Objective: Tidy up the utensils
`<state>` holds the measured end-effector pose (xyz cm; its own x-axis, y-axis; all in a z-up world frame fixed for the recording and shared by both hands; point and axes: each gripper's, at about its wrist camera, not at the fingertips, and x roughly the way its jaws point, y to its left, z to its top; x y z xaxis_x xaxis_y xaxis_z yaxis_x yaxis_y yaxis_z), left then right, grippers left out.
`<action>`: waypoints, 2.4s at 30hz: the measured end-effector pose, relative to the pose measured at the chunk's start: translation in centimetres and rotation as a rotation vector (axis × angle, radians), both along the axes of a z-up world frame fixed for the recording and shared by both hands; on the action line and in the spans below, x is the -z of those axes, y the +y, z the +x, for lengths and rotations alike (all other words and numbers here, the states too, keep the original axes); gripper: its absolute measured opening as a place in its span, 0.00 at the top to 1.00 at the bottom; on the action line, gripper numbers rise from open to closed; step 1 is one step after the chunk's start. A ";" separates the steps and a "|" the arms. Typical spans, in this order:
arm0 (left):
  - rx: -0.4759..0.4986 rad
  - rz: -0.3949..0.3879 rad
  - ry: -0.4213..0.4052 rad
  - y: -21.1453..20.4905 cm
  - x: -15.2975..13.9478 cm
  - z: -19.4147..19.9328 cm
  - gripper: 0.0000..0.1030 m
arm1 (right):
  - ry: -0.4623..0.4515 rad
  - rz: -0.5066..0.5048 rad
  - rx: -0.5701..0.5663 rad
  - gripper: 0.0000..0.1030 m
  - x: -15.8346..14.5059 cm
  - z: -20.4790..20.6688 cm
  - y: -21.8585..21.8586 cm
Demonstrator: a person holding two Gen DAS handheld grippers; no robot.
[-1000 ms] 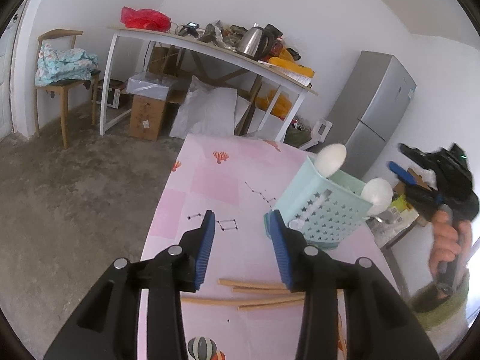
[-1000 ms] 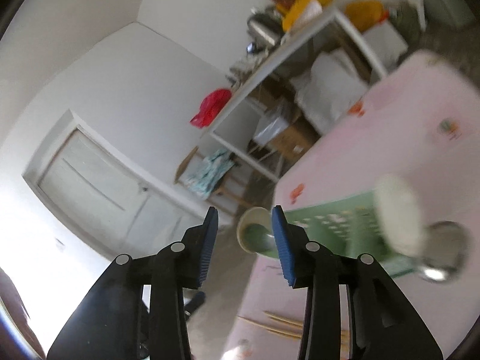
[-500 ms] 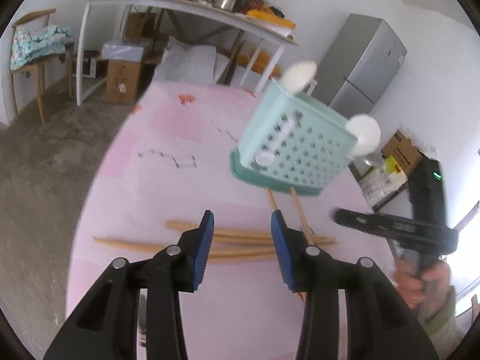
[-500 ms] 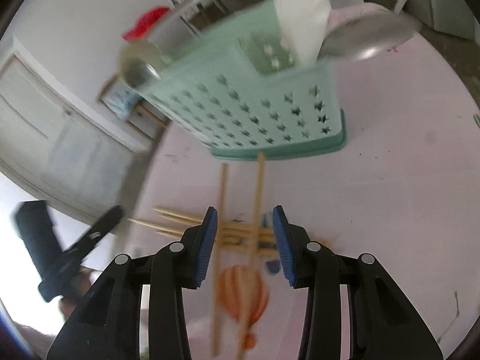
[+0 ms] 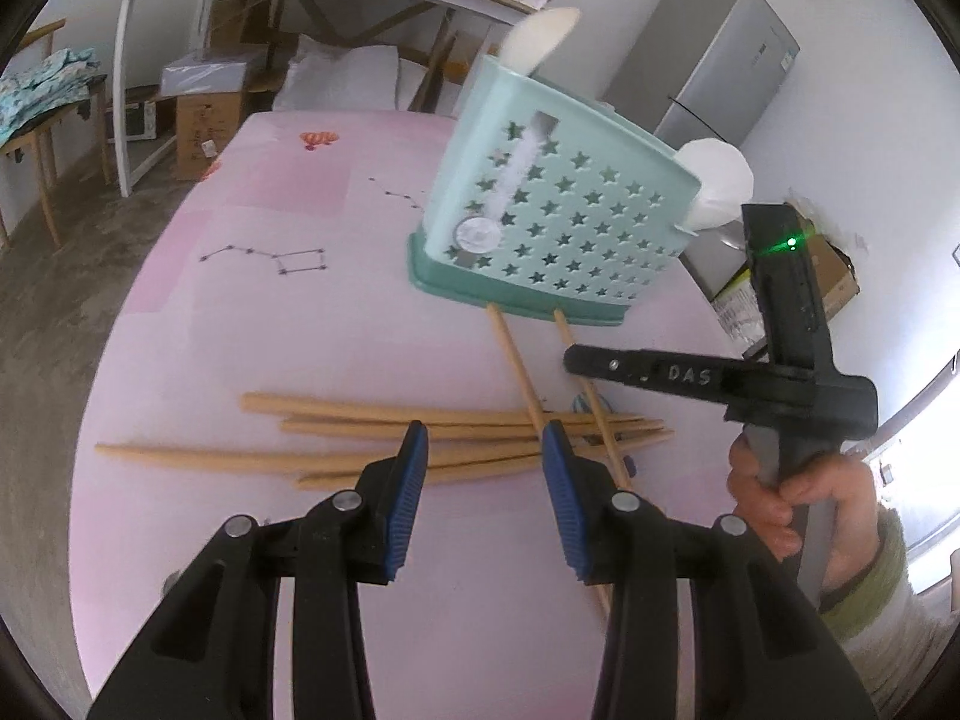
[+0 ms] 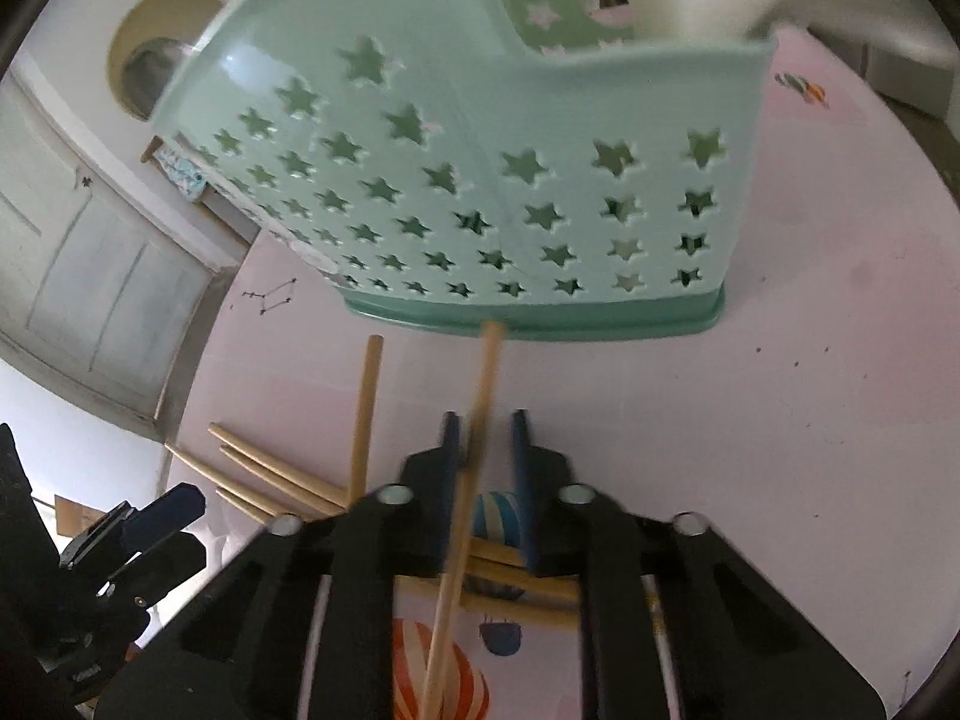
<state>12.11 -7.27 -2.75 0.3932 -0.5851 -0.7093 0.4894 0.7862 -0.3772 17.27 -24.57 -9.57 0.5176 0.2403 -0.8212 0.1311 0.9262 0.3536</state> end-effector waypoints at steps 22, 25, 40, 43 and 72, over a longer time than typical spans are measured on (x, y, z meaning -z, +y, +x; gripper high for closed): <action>-0.002 0.002 0.279 -5.3 3.2 7.7 0.64 | -0.084 0.162 0.163 0.96 -0.7 -8.9 -7.1; -0.028 0.069 0.224 -6.1 2.9 8.3 0.65 | -0.093 0.168 0.163 0.96 -0.7 -9.2 -7.4; -0.138 0.129 0.151 -6.2 2.3 8.1 0.95 | -0.126 0.188 0.189 0.96 -1.3 -11.2 -9.6; -0.154 0.074 0.153 -5.4 1.3 7.4 0.95 | -0.135 0.188 0.195 0.96 -1.5 -11.3 -9.5; 0.002 -0.266 -0.271 1.3 -17.1 0.0 0.95 | -0.284 0.195 0.206 0.96 -6.1 -13.0 -9.1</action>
